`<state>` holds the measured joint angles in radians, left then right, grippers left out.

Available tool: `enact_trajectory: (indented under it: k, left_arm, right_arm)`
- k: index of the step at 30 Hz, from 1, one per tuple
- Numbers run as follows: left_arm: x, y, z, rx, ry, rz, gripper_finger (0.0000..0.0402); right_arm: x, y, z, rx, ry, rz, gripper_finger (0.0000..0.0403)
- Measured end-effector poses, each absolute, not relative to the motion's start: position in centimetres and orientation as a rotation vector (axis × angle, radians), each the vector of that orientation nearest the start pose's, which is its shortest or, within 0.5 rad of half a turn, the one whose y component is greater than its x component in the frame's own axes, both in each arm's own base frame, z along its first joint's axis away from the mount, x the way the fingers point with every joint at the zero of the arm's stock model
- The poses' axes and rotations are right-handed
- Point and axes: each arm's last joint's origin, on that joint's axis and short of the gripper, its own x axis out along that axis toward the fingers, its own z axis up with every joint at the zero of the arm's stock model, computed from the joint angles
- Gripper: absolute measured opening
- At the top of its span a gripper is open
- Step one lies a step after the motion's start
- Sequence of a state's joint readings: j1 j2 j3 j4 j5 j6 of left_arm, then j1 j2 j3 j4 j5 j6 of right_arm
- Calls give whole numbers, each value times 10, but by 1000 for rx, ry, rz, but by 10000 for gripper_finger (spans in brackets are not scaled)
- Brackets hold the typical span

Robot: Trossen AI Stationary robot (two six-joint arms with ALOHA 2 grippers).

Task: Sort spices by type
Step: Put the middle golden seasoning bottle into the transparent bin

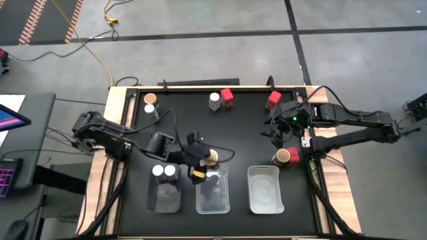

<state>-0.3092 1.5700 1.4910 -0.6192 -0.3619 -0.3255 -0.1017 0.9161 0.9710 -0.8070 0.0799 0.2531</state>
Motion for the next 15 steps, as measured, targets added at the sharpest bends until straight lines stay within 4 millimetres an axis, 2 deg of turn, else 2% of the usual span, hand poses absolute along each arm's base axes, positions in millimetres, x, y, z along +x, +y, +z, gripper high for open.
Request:
enact_trajectory:
  k: [8, 15]
  left_arm:
    - [321, -119, 340, -59, 654, 149, 268]
    - [330, -131, 296, -100, 730, 130, 268]
  right_arm:
    - [170, -20, 320, 177, 736, -240, 276]
    - [170, -19, 320, 179, 736, -235, 276]
